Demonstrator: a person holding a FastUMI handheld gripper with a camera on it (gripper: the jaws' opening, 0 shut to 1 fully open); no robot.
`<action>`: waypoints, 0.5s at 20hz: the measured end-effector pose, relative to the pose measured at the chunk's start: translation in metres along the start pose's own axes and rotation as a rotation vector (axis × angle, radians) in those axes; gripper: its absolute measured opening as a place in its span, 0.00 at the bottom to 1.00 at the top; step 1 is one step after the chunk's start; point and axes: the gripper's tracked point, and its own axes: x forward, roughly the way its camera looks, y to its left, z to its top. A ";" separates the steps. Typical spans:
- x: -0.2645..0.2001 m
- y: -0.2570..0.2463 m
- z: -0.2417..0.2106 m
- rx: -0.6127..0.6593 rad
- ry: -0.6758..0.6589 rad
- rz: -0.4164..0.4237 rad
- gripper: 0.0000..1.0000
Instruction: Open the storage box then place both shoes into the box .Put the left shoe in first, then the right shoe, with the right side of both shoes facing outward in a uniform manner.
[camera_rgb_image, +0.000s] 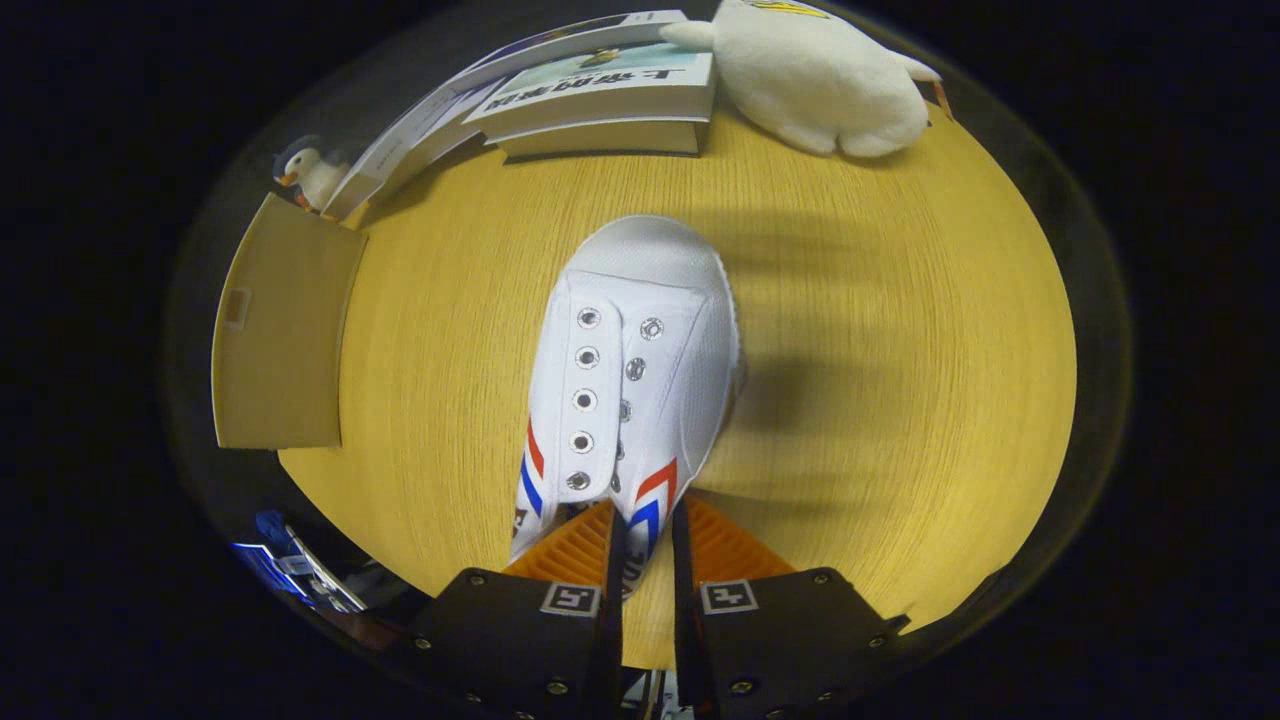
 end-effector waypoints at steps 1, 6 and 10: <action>-0.014 0.001 0.005 0.056 -0.009 0.003 0.22; -0.016 0.016 0.000 0.202 0.007 0.125 0.02; -0.040 0.038 0.004 0.201 -0.003 0.164 0.01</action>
